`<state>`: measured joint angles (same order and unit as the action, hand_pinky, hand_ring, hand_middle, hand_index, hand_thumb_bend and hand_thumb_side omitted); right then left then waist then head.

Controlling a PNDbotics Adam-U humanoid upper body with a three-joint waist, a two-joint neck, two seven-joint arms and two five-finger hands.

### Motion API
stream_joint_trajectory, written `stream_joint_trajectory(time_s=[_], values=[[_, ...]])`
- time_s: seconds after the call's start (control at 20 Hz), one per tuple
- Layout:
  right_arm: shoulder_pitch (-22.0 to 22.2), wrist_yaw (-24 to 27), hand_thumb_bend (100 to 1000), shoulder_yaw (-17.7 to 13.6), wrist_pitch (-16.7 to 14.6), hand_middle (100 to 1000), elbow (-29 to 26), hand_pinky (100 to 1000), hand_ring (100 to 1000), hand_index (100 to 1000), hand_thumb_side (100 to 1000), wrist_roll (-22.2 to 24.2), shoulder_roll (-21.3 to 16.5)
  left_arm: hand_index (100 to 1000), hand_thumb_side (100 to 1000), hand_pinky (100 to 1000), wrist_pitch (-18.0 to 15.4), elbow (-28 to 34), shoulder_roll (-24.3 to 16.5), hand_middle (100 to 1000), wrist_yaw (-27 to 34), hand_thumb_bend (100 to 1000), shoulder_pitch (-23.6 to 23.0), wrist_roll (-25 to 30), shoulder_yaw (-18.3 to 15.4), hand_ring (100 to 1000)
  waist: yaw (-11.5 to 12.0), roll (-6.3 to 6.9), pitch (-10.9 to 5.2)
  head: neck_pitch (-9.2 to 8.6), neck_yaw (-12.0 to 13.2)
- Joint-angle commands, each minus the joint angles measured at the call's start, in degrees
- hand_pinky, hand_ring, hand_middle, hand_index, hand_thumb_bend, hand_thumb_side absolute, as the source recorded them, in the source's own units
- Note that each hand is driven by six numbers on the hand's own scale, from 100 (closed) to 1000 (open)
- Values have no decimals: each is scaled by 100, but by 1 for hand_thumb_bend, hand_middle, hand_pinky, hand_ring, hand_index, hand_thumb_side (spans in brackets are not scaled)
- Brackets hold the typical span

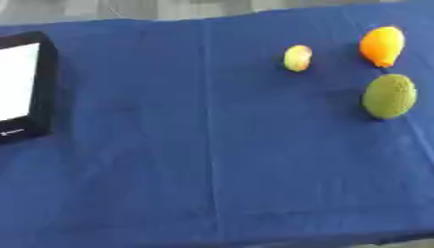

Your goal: Pick up the objects with one hand, pass them to the other hand, and then place them into the box on the other side of the table.

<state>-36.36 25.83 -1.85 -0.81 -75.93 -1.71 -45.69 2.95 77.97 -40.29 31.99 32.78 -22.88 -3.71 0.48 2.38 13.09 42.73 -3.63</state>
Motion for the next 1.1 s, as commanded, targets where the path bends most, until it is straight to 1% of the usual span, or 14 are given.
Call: stream_joint_trajectory(time_s=[0.05,0.4,0.5,0.6,0.65,0.7,0.75,0.8,0.85,0.9,1.0,1.05,1.1], values=[[-113,-56,100,-32,13,792,-50,816,805,864,424,16,-221,885,643,746,-13,90,-261,891,8,711,56,-5,-83,857,3,-16,-140,1,4],[-143,-191,100,13,51,794,-57,817,807,867,417,81,-275,885,644,745,-11,91,-259,890,9,708,51,-5,-85,857,0,-21,-134,0,-5],[-160,-339,100,77,109,799,-75,820,810,872,416,182,-355,884,644,747,-7,88,-258,890,2,708,49,-8,-82,857,4,-24,-136,6,-13],[-180,-529,100,226,195,809,-165,826,819,878,403,339,-510,884,644,747,-2,88,-255,890,-6,709,51,-9,-78,855,9,-31,-137,13,-35],[-184,-627,133,302,243,823,-233,834,831,886,383,432,-591,884,645,746,0,89,-255,890,-8,708,51,-9,-75,854,13,-39,-137,19,-49],[-183,-725,140,420,302,823,-336,835,832,887,382,527,-710,884,645,746,3,91,-255,890,-11,708,51,-6,-70,854,17,-44,-137,23,-64],[-183,-821,195,557,351,838,-457,841,839,891,369,623,-845,884,645,746,9,91,-261,890,-16,707,46,-1,-61,854,21,-53,-135,18,-95],[-179,-915,207,698,386,842,-589,843,841,893,368,715,-986,884,645,746,17,91,-267,890,-23,707,42,5,-51,855,27,-58,-133,11,-132],[-168,-1009,269,847,402,849,-726,850,849,896,357,810,-1131,884,646,746,25,92,-272,890,-30,707,43,12,-41,855,34,-66,-131,4,-184],[-156,-1106,322,1001,406,850,-870,855,853,898,351,906,-1283,884,646,746,31,93,-274,890,-36,706,46,17,-35,855,39,-72,-129,-1,-231],[-116,-1295,373,1268,395,853,-1136,861,858,901,347,1095,-1575,884,646,746,40,96,-275,891,-42,705,60,24,-25,855,54,-82,-126,-11,-329],[-90,-1392,407,1335,382,855,-1238,866,862,904,351,1192,-1677,884,646,746,44,98,-276,891,-45,705,66,29,-21,855,60,-85,-124,-14,-366],[-54,-1490,420,1394,353,855,-1341,867,863,904,352,1290,-1787,884,647,746,48,98,-279,891,-50,704,71,33,-15,856,66,-89,-122,-19,-406]])
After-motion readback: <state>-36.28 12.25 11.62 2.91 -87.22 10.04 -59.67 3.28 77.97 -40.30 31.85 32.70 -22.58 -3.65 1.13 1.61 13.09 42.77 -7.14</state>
